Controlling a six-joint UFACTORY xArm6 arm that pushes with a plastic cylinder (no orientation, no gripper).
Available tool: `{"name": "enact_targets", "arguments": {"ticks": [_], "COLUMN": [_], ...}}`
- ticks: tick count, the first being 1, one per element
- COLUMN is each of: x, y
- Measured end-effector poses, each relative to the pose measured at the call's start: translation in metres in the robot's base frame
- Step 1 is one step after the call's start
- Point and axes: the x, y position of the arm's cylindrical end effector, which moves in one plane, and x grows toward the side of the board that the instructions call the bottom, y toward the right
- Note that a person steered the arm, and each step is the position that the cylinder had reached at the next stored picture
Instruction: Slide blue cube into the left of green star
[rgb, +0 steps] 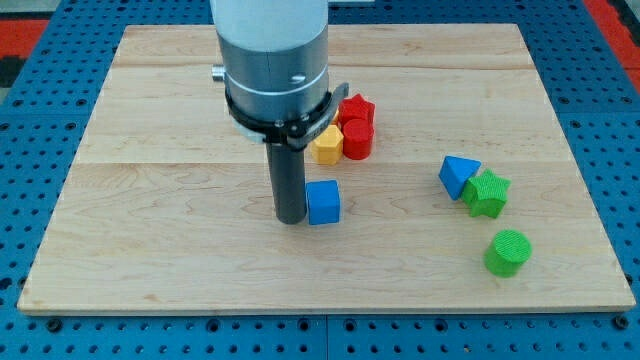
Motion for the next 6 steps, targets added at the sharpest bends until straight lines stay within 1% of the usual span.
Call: {"name": "enact_targets", "arguments": {"ticks": [1, 2, 3, 4, 5, 6], "x": [-0.015, -0.029, -0.054, -0.053, -0.013, 0.006], "y": [0.054, 0.021, 0.009, 0.059, 0.152, 0.128]}}
